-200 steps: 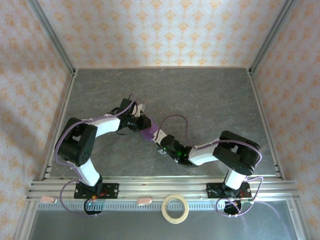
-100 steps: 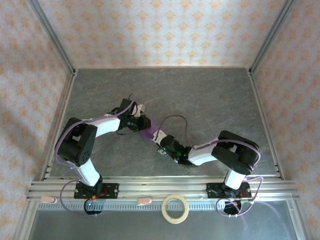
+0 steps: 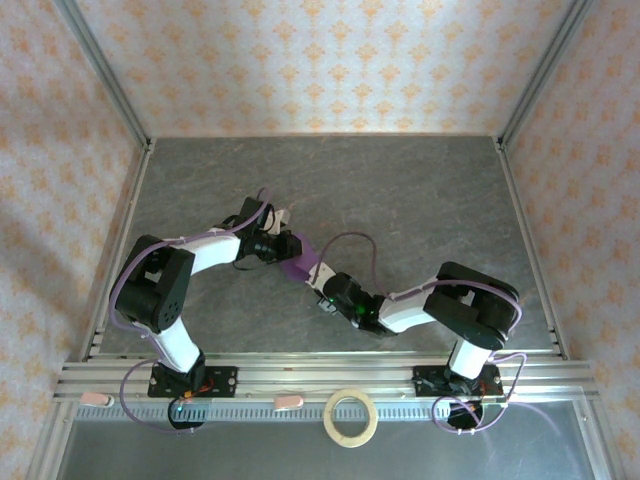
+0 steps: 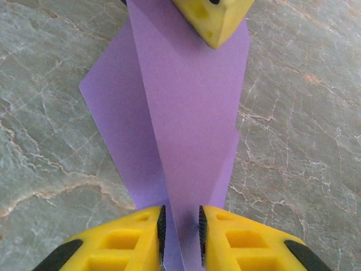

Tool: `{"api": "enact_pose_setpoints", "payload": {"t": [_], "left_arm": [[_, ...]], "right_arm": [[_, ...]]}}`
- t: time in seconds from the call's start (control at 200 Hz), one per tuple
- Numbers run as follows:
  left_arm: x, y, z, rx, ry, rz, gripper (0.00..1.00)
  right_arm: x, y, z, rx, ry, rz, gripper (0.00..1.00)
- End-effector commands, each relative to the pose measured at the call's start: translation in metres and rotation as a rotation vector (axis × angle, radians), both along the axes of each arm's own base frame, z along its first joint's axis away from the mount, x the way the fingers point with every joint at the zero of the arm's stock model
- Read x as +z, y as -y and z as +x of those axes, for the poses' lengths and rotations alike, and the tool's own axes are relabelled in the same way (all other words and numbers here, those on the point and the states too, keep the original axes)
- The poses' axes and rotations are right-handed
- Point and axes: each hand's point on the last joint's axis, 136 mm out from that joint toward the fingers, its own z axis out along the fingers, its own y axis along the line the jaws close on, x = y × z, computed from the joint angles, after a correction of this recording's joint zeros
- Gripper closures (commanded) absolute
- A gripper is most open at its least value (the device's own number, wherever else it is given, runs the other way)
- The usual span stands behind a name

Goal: Fold a paper plane with a square sheet of paper (pick it up from the middle)

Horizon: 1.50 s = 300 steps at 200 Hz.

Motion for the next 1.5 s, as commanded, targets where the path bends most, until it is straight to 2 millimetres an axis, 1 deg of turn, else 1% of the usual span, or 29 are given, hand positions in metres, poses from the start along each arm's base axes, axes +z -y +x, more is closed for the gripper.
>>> {"api": "enact_pose_setpoints", "payload": {"t": [0.0, 0.165, 0.46, 0.626, 0.756, 0.881, 0.961, 1.116, 1.211, 1.321, 1.406, 1.496], "left_arm": [[0.000, -0.004, 0.001, -0.001, 0.012, 0.018, 0.81], [-0.001, -0.004, 0.001, -0.001, 0.011, 0.014, 0.81], [-0.001, -0.004, 0.001, -0.003, 0.010, 0.015, 0.81], [-0.003, -0.004, 0.000, -0.007, 0.006, 0.019, 0.81], [-0.002, -0.004, 0.000, -0.006, 0.006, 0.018, 0.81], [-0.002, -0.004, 0.001, -0.005, 0.006, 0.017, 0.81], [-0.002, -0.004, 0.001, -0.006, 0.005, 0.018, 0.81], [-0.002, -0.004, 0.001, -0.006, 0.007, 0.018, 0.81], [-0.003, -0.004, 0.000, -0.004, 0.003, 0.022, 0.81], [-0.003, -0.005, 0.001, -0.003, 0.003, 0.023, 0.81], [-0.003, -0.005, 0.001, -0.003, 0.004, 0.023, 0.81], [-0.003, -0.005, 0.001, -0.003, 0.002, 0.023, 0.81]], "right_arm": [[0.013, -0.002, 0.000, 0.015, 0.049, 0.016, 0.75], [0.016, -0.003, 0.004, 0.006, 0.066, 0.021, 0.75], [0.011, -0.002, 0.006, -0.012, 0.055, 0.018, 0.79], [0.013, 0.001, 0.010, -0.033, 0.078, 0.015, 0.75], [0.012, -0.001, 0.012, -0.029, 0.081, 0.007, 0.74], [0.010, -0.003, 0.012, -0.024, 0.065, 0.017, 0.78], [0.010, -0.004, 0.011, -0.023, 0.060, 0.026, 0.82], [0.010, -0.003, 0.009, -0.022, 0.048, 0.038, 0.85], [0.009, -0.002, 0.008, -0.023, 0.041, 0.044, 0.85], [0.010, -0.004, 0.006, -0.015, 0.033, 0.056, 0.84], [0.011, -0.006, 0.006, -0.010, 0.031, 0.065, 0.80], [0.013, -0.007, 0.006, -0.008, 0.034, 0.073, 0.80]]}}
